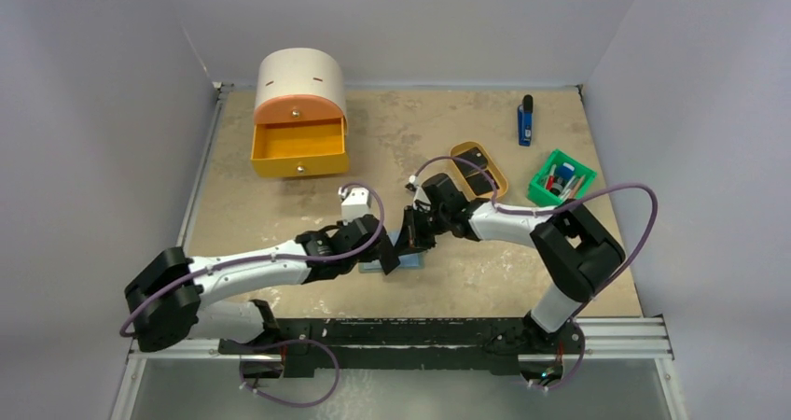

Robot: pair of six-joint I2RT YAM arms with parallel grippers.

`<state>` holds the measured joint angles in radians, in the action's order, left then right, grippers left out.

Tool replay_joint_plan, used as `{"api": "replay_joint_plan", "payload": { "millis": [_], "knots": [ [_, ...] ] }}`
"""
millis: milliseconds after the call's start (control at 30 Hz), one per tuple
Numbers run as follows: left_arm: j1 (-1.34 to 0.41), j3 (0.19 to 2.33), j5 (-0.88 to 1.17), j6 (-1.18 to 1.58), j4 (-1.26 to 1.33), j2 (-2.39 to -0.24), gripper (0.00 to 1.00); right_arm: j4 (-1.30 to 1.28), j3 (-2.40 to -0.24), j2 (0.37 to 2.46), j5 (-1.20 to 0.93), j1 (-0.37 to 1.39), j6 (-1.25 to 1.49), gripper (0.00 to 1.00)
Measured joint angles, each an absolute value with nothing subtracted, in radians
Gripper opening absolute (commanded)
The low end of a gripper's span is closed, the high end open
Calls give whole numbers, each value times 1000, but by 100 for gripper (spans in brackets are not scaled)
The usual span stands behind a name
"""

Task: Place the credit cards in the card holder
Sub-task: Turn over the card slot in the card holder, then insert the credit card into the card holder.

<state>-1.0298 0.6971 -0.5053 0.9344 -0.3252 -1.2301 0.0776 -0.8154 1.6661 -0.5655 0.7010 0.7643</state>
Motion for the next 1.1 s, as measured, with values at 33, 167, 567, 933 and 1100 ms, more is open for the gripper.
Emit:
{"api": "replay_joint_plan", "payload": {
  "millis": [33,167,567,933,1100],
  "knots": [
    [-1030,690,-506,936,-309,-1252,15,77,-815,1663,-564,701,767,0],
    [-1026,676,-511,953,-286,-1348,13,57,-813,1633,-538,702,771,0],
    [-1014,644,-534,988,-276,-1386,12,20,-770,1505,-453,702,819,0],
    [-1010,635,-536,995,-276,-1394,12,11,-733,1521,-406,701,852,0],
    [-1010,635,-536,995,-276,-1394,12,38,-733,1546,-411,701,852,0]
  ]
}}
